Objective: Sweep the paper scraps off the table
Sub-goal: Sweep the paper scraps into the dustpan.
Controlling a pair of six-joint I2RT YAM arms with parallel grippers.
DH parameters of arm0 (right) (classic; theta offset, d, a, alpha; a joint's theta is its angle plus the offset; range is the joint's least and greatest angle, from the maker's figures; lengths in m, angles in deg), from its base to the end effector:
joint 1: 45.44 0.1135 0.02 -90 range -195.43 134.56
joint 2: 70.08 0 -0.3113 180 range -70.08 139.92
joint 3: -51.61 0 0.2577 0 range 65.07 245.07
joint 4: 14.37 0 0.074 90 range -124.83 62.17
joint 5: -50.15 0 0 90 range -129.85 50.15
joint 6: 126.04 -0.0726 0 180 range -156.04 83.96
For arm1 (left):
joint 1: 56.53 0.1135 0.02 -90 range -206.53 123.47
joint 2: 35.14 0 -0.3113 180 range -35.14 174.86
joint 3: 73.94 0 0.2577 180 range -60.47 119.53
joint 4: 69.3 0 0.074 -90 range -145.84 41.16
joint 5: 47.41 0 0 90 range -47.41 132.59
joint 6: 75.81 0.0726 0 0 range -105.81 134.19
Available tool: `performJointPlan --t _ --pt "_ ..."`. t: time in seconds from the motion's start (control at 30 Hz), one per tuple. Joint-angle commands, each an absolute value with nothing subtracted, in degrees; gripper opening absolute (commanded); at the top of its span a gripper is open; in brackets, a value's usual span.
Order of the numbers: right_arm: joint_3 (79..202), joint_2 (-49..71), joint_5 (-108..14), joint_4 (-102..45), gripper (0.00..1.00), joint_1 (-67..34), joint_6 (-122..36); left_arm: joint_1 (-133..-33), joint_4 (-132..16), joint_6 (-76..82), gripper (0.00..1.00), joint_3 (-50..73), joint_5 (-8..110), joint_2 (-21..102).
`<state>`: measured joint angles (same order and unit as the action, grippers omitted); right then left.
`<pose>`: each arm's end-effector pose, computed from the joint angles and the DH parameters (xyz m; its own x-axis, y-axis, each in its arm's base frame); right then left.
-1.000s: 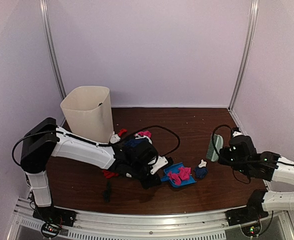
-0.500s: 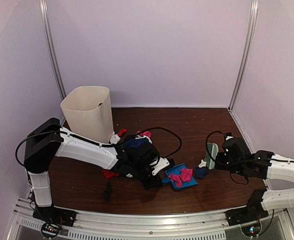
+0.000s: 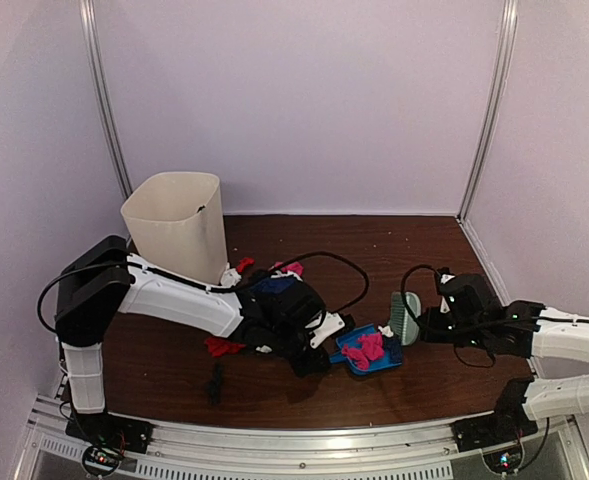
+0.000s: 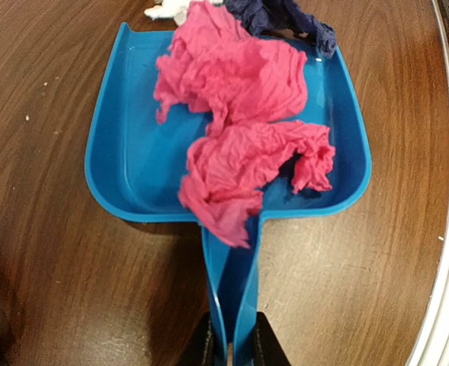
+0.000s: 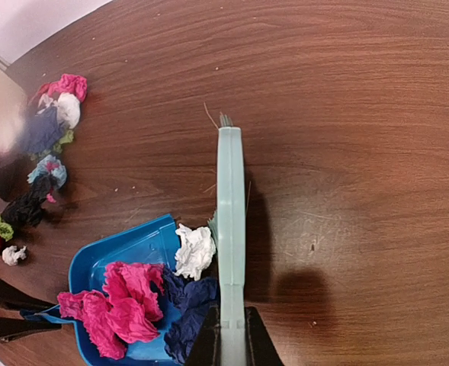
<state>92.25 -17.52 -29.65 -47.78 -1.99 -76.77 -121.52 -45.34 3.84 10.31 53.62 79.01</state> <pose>0.1433 0.1180 0.2040 -0.7739 0.1514 -0.6149 -0.1075 0.9254 0.3633 0.1804 -0.4195 0.1518 -0.5042 0.6638 -0.5524 0.8606 0.4391 -0.2580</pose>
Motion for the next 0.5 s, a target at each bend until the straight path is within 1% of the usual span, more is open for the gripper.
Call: performJointPlan --t 0.0,0.33,0.47 --pt "91.97 -17.59 -34.75 -47.14 0.00 -1.46 -75.32 -121.56 -46.00 3.66 0.00 11.77 52.01 79.91" --pt "91.01 -15.86 -41.04 -42.32 0.00 -1.35 -74.64 -121.50 -47.18 3.71 0.00 11.05 51.08 79.96" --pt "91.09 -15.68 -41.09 -42.16 0.00 -1.25 -74.24 -121.49 -49.16 4.12 0.00 9.84 51.05 79.41"
